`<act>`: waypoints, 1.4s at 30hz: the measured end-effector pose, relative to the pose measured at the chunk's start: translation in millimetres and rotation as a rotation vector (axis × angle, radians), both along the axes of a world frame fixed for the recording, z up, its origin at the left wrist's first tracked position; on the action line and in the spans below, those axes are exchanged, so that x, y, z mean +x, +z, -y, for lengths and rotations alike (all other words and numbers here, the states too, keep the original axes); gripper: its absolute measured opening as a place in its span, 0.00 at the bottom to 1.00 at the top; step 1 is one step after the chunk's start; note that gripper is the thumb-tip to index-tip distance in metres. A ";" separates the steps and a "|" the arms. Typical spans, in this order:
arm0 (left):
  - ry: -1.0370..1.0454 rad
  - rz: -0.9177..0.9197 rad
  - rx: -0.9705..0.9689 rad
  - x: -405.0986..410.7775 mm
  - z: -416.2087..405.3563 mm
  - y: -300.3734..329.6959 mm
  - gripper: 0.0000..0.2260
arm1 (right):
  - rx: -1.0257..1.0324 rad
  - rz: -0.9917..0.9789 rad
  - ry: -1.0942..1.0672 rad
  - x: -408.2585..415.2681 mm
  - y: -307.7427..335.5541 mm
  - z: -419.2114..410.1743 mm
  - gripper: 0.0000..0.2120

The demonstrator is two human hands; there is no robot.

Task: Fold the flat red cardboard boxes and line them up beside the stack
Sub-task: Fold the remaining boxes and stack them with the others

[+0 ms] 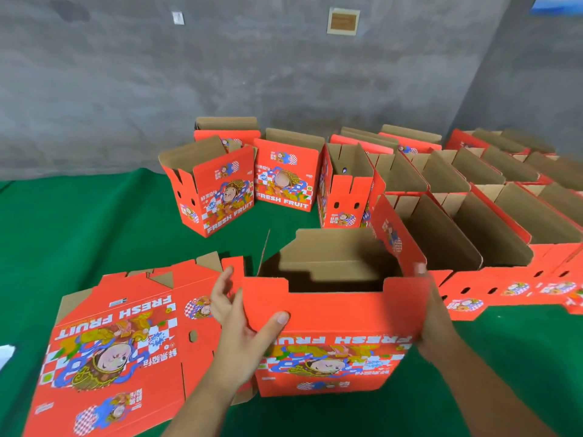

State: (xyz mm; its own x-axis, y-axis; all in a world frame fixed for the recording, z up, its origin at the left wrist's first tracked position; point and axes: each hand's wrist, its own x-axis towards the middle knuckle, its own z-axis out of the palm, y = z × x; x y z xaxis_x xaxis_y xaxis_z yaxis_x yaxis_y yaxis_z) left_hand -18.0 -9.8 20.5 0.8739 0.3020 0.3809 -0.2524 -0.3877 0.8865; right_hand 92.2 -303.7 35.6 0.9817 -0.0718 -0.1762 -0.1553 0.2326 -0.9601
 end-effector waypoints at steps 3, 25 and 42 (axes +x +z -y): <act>-0.038 -0.066 0.033 -3.0 -2.3 -8.6 0.17 | 0.134 0.024 0.167 -9.0 -0.6 5.2 0.25; 0.099 -0.187 -0.323 14.4 13.1 21.2 0.50 | -0.203 0.014 0.028 -31.3 -4.2 5.4 0.45; -0.144 -0.061 0.519 44.2 -5.2 14.8 0.37 | -0.888 0.408 0.238 -39.2 -5.8 21.7 0.33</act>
